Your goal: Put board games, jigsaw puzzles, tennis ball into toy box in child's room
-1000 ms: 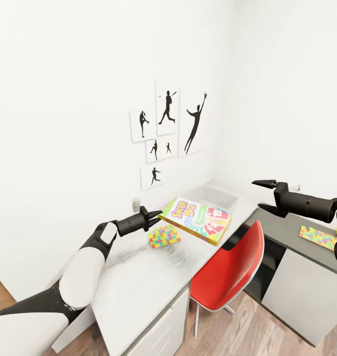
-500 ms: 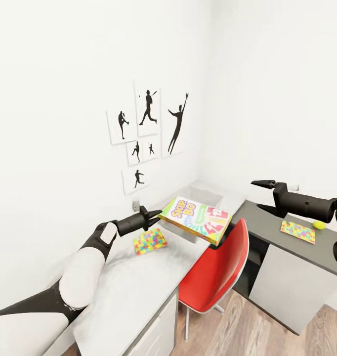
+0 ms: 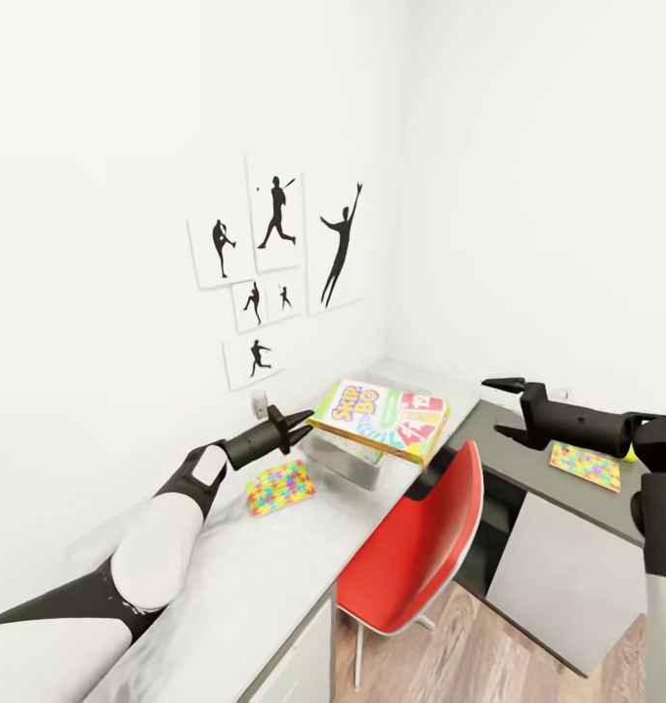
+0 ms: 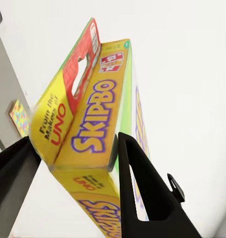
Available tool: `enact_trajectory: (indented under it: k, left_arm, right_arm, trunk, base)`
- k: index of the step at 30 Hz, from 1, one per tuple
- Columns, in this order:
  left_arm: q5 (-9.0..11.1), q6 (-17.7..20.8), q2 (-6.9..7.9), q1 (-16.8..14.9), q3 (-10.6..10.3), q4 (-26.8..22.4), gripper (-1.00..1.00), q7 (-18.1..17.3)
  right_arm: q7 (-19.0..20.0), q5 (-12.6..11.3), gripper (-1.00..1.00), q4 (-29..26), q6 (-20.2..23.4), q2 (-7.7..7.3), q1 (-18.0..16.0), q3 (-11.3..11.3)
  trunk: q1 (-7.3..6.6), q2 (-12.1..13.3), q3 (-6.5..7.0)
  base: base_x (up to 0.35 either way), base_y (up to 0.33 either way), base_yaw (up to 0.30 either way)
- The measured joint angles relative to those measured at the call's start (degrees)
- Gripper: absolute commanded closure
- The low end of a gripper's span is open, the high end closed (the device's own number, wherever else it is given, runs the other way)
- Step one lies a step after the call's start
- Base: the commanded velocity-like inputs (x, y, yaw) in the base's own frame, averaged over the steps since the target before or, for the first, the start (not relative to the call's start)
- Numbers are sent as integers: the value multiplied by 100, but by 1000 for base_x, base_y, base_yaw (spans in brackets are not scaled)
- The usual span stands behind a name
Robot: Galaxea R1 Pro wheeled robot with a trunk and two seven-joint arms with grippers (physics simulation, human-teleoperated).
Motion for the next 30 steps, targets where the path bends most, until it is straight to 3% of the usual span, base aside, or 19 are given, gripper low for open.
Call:
enact_trajectory:
  k: [10,15,22,30]
  left_arm:
    - [61,-13,13,57,315,-1,100,-74]
    - [59,-19,28,60,331,0,100,-65]
    - [49,-23,57,61,340,-9,100,-63]
    - [47,-233,59,61,340,-11,100,-61]
  right_arm:
    - [11,225,-100,127,-3,-11,77,-32]
    - [13,251,-100,127,-34,25,78,-15]
    - [14,505,-100,266,-37,39,76,-17]
    - [14,565,-100,288,-46,52,76,6]
  trunk:
    - [2,0,0]
    - [2,0,1]
    - [2,0,1]
    - [2,0,1]
  base:
    - [47,-47,0]
    - [2,-89,25]
    - [0,-89,234]
    - [-1,-16,276]
